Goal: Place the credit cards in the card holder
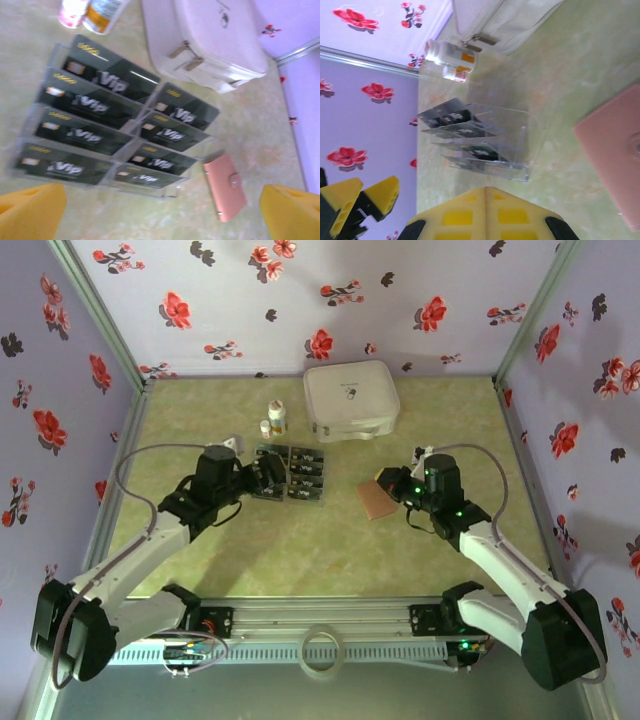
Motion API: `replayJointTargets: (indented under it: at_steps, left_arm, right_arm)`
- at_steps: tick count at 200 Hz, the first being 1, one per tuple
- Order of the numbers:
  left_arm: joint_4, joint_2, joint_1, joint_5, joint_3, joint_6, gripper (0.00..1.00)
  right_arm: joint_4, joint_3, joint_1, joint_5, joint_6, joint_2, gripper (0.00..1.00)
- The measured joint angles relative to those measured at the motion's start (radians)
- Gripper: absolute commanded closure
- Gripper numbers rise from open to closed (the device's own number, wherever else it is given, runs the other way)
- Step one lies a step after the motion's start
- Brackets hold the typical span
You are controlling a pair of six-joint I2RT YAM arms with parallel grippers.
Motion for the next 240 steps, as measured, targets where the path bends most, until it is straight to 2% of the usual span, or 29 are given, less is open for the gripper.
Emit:
replayJointTargets:
  at_steps: [12,25,35,41,54,121,172,240]
  left_arm:
    - [0.019,0.029,-0.017,0.005,0.024,-0.013,0.00]
    - [0.036,0.056,-0.031,0.008,0.044,-0.017,0.00]
    - [0.044,0.070,-0.038,0.009,0.051,-0.017,0.00]
    - [0.047,0.077,-0.041,0.010,0.053,-0.016,0.00]
    - [0.045,0.087,-0.043,0.012,0.054,-0.016,0.00]
    - [0.024,0.106,-0.048,0.011,0.054,0.014,0.00]
    - [0.006,0.139,-0.058,0.003,0.054,0.028,0.00]
    - [-0.014,0.155,-0.069,-0.004,0.062,0.045,0.00]
  right_arm:
    - [-0.016,0.024,0.013,0.003,-0.002,0.005,0.99]
    - [-0.047,0.057,0.018,0.023,-0.022,0.019,0.74]
    - [-0.070,0.071,0.018,0.048,-0.046,0.033,0.61]
    - [-0.083,0.073,0.016,0.064,-0.064,0.042,0.56]
    - [-0.119,0.070,0.003,0.095,-0.100,0.068,0.52]
    - [-0.142,-0.081,-0.181,0.127,-0.142,0.176,0.47]
    - [-0.025,-0.096,-0.185,0.052,-0.136,0.343,0.49]
    - [0.078,-0.099,-0.189,0.003,-0.106,0.378,0.63]
